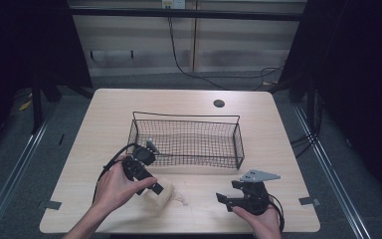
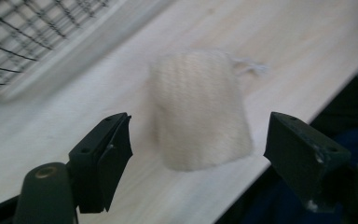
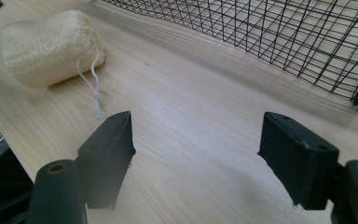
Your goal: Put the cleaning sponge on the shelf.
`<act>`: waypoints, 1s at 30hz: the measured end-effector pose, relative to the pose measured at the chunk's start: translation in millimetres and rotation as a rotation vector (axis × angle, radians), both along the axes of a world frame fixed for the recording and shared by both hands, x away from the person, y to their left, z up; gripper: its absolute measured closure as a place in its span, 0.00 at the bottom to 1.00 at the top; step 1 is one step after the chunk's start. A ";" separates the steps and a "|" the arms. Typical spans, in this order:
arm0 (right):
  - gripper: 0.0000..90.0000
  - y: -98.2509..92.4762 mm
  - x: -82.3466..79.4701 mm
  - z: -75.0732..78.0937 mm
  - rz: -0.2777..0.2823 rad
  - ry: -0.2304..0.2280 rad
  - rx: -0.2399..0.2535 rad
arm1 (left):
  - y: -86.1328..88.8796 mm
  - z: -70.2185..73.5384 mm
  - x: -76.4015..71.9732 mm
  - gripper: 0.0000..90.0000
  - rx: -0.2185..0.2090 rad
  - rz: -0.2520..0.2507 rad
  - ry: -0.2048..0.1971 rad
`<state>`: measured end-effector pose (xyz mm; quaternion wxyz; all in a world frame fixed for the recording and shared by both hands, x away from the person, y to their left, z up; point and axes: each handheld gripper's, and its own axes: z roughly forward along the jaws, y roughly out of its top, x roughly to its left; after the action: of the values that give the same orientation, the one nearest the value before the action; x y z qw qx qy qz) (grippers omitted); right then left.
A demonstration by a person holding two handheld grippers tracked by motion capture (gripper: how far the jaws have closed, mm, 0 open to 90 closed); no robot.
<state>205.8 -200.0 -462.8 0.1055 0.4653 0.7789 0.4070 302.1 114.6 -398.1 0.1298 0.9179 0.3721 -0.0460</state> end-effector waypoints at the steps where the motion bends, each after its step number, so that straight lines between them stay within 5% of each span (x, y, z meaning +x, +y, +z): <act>1: 0.29 0.1 0.0 -0.2 -0.001 0.003 -0.001 | -3.4 -2.0 0.8 0.22 0.005 -0.012 0.024; 6: 0.29 0.8 0.2 -0.5 0.004 0.007 0.000 | -13.3 -2.3 1.7 0.22 0.013 -0.013 0.021; 9: 0.29 1.2 -0.2 -0.4 0.007 0.004 0.001 | -18.6 -5.0 4.3 0.22 0.033 -0.025 0.052; 13: 0.29 1.4 -0.4 -0.4 0.010 0.007 0.002 | -24.0 -7.7 5.7 0.24 0.024 -0.011 0.035; 30: 0.29 2.4 -0.1 -0.5 0.008 0.002 -0.001 | -30.9 -32.8 10.1 0.21 0.071 -0.003 0.113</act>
<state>205.7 -197.6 -463.3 0.1035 0.4624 0.7812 0.4065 312.2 83.6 -430.9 0.0757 0.9184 0.3789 -0.0848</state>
